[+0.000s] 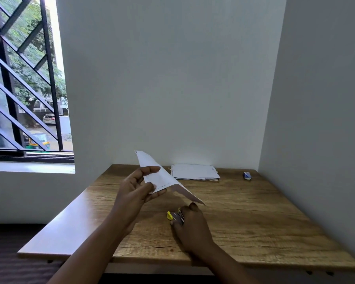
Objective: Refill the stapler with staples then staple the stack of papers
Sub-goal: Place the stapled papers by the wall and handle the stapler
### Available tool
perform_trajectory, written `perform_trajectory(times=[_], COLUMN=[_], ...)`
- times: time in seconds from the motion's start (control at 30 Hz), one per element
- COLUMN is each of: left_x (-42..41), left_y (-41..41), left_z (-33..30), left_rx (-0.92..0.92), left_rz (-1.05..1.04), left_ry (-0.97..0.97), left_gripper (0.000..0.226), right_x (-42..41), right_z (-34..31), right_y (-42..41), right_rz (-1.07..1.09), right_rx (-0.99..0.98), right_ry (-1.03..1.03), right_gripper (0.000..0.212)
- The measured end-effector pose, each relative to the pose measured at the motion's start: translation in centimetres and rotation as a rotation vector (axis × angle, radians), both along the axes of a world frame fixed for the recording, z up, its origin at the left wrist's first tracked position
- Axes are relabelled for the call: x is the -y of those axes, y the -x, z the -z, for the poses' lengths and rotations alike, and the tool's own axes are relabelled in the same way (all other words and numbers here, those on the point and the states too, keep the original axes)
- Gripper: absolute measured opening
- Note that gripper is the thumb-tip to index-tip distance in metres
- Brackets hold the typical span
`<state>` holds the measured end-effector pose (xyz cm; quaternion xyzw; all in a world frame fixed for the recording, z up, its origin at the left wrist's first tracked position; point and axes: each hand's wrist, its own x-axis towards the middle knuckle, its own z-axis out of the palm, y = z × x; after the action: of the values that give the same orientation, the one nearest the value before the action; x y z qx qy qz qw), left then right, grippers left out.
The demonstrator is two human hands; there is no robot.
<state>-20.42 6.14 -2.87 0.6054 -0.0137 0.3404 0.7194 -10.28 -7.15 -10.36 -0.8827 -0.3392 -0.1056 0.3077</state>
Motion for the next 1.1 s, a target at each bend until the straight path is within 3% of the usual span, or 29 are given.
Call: perform_trajectory(times=[0.1,0.2,0.23,0.3,0.43,0.5,0.6,0.67,0.77,1.03,1.1], left_x=[-0.1,-0.3,-0.5,-0.5,-0.5,-0.6,-1.1,-1.6,-2.8,-6.8,-7.7], left_y=[-0.2,-0.2,-0.2,-0.5,-2.0,-3.2,-5.5,-7.3,-10.6,-19.6,-21.5], left_z=[0.1,0.1,0.1,0.0,-0.7,-1.2,-1.5,-1.4,-1.0,2.3,3.4], left_rx=[0.023,0.047,0.043,0.011,-0.064,-0.121,-0.230,-0.287,-0.375,-0.545,-0.559], left_rz=[0.019,0.043,0.051,0.070,0.096,0.094,0.082,0.082,0.051,-0.224,-0.300], left_ry=[-0.019,-0.040,-0.042,-0.049,-0.083,-0.116,-0.177,-0.212,-0.256,-0.392,-0.425], left_gripper=[0.043,0.043,0.043,0.041,0.041,0.040,0.039,0.039,0.036,0.022,0.022], right_x=[0.5,1.4,1.9,3.3,6.1,7.0,7.3,6.9,5.6,1.1,0.1], right_z=[-0.7,-2.5,-3.2,-4.3,-5.8,-6.3,-6.6,-6.2,-5.6,-5.3,-4.6], right_y=[0.0,-1.0,-1.6,-3.0,-6.6,-8.3,-10.4,-11.6,-13.6,-19.9,-21.7], right_rz=[0.016,0.034,-0.022,-0.149,-0.178,-0.144,-0.068,0.026,0.218,0.315,0.295], right_rx=[-0.185,-0.912,-1.064,-1.135,-1.083,-1.049,-0.951,-0.809,-0.560,-0.223,-0.169], right_ry=[-0.232,-0.857,-1.003,-1.121,-1.306,-1.287,-1.186,-1.065,-0.807,-0.624,-0.516], right_gripper=[0.021,0.022,0.024,0.033,0.045,0.046,0.037,0.017,0.026,0.035,0.024])
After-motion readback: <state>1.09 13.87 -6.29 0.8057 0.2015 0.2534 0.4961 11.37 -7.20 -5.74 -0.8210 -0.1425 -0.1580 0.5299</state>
